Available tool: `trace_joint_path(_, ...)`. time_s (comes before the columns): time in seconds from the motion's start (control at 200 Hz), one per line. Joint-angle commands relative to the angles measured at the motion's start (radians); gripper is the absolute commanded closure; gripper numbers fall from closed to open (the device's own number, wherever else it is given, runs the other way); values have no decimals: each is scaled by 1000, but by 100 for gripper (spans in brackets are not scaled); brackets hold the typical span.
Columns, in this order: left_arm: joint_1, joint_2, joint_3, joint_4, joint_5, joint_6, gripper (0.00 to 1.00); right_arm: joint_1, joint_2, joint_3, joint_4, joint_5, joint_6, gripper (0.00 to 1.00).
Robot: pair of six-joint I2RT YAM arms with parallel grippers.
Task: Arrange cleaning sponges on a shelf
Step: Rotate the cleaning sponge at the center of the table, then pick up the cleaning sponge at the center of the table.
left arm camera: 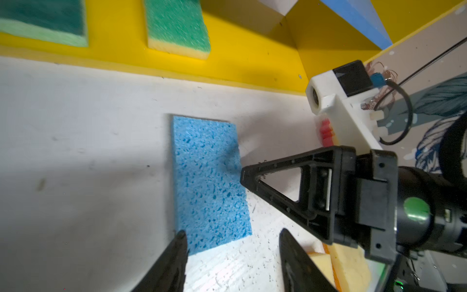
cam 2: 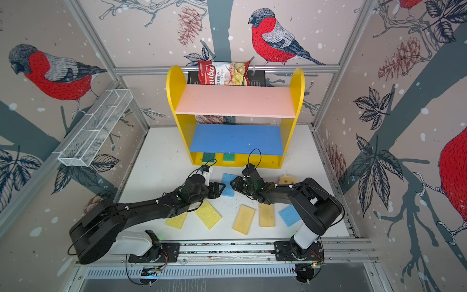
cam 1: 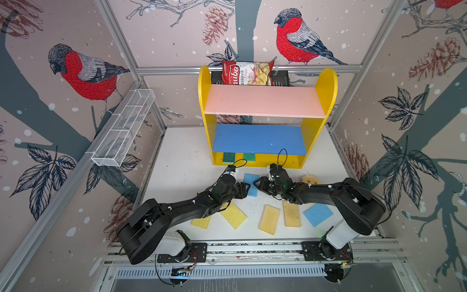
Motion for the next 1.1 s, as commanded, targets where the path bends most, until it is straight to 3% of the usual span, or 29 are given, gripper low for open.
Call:
trace_joint_path(0.0,6,-54,13,-127,-154,13,42,22,16,26,-60,33,-40,65)
trace_joint_path(0.125,30,-130,-29,-153,-248,32,42,36,38,35,-82,53,-44,68)
trace_joint_path(0.355,129,-306,-102,-215,-279,26,41,61,1,0,-98,99,-23,64)
trace_joint_path(0.53,146,-402,-129,-253,-334,54,39,63,-66,-17,-129,137,-43,63)
trace_joint_path(0.841,166,-424,-147,-271,-360,38,39,58,-121,-33,-193,180,-60,61)
trace_joint_path(1.096,175,-416,-158,-247,-355,28,38,114,-33,-35,-133,172,-24,64)
